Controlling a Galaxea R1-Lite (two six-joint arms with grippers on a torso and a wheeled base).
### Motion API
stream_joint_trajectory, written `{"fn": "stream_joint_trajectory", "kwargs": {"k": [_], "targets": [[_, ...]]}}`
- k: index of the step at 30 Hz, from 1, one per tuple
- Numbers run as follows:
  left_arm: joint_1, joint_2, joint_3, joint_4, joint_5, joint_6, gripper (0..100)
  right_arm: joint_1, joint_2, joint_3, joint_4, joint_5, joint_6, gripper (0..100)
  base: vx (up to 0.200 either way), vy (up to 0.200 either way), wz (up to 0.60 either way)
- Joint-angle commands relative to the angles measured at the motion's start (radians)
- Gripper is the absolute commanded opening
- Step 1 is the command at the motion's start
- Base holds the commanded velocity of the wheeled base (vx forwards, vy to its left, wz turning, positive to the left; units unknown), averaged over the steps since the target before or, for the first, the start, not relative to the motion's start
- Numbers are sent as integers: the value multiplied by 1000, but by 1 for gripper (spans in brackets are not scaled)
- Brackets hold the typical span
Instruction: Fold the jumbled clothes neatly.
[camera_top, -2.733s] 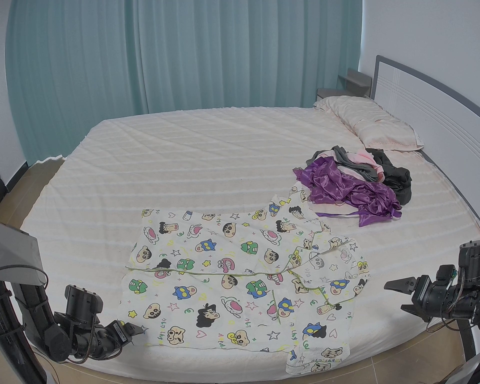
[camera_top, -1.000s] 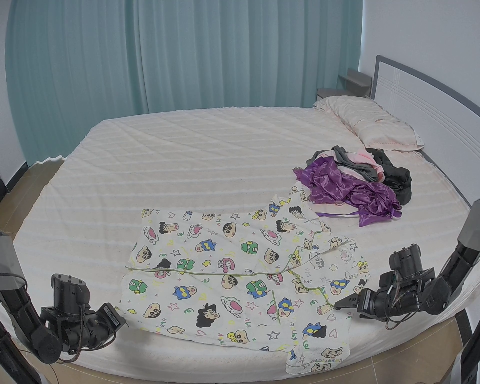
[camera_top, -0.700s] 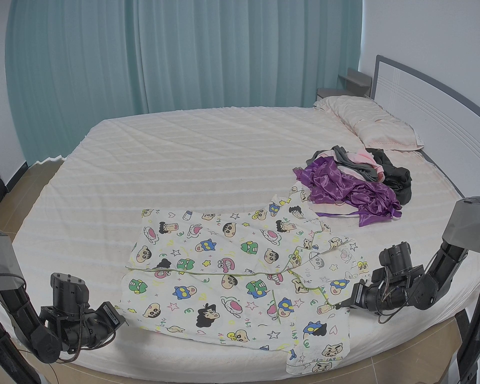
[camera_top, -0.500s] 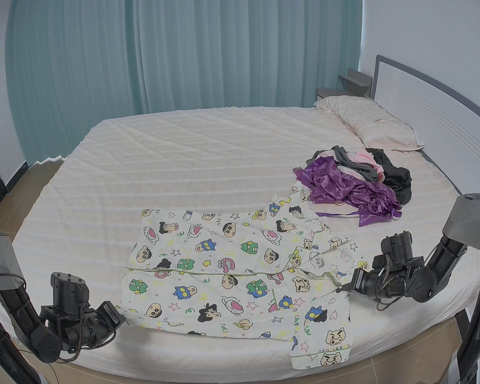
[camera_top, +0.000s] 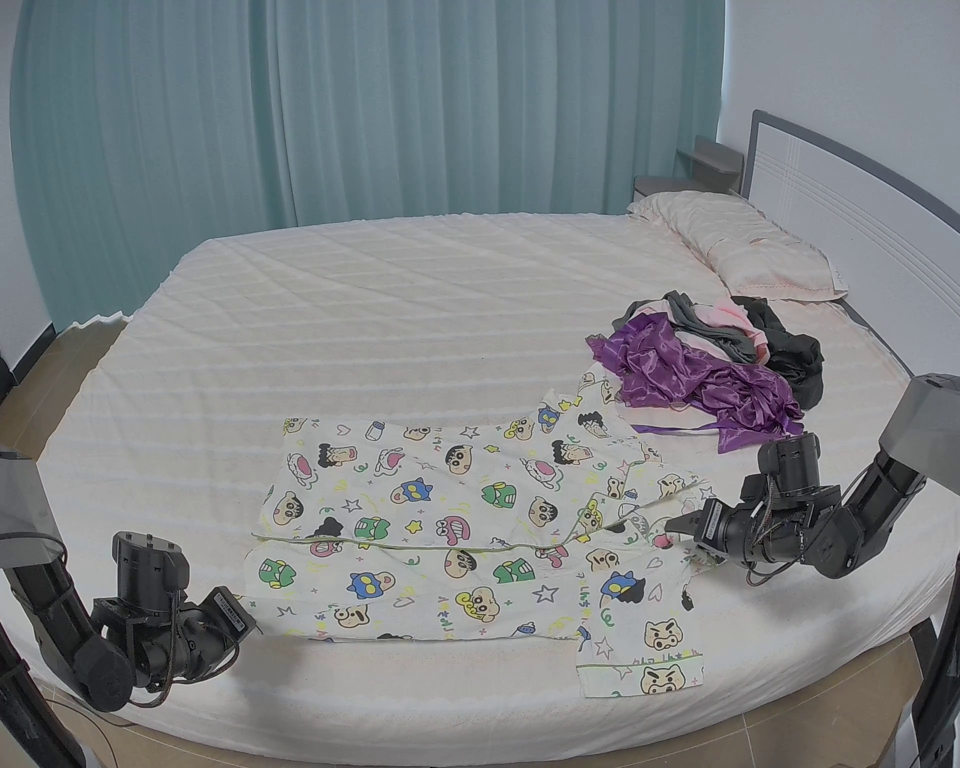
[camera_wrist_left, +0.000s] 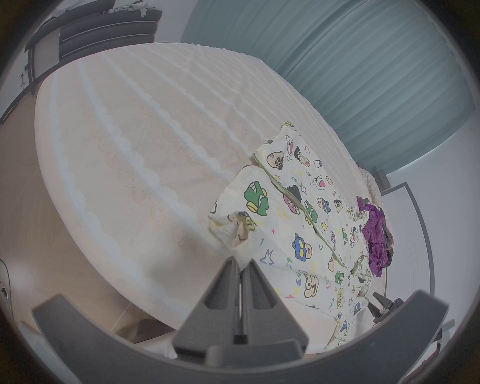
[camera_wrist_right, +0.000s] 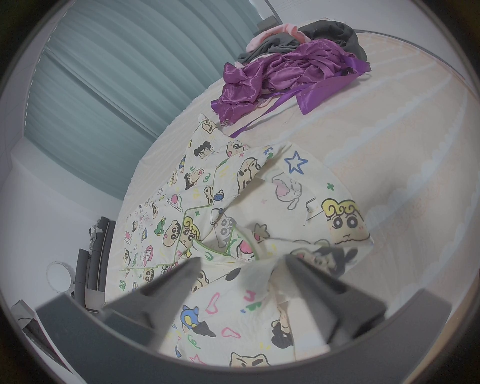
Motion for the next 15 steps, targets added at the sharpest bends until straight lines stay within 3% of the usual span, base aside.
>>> {"fn": "stream_joint_trajectory", "kwargs": {"k": [1, 8, 15], "targets": [[1, 25, -6, 0, -2, -2, 0, -9, -16, 15, -10, 0, -1, 100, 0, 0, 0], [1, 19, -4, 0, -2, -2, 0, -39, -188, 80, 2, 3, -2, 100, 0, 0, 0], [-1, 14, 2, 0, -7, -2, 0, -29, -311, 271, -3, 15, -4, 100, 0, 0, 0]]}}
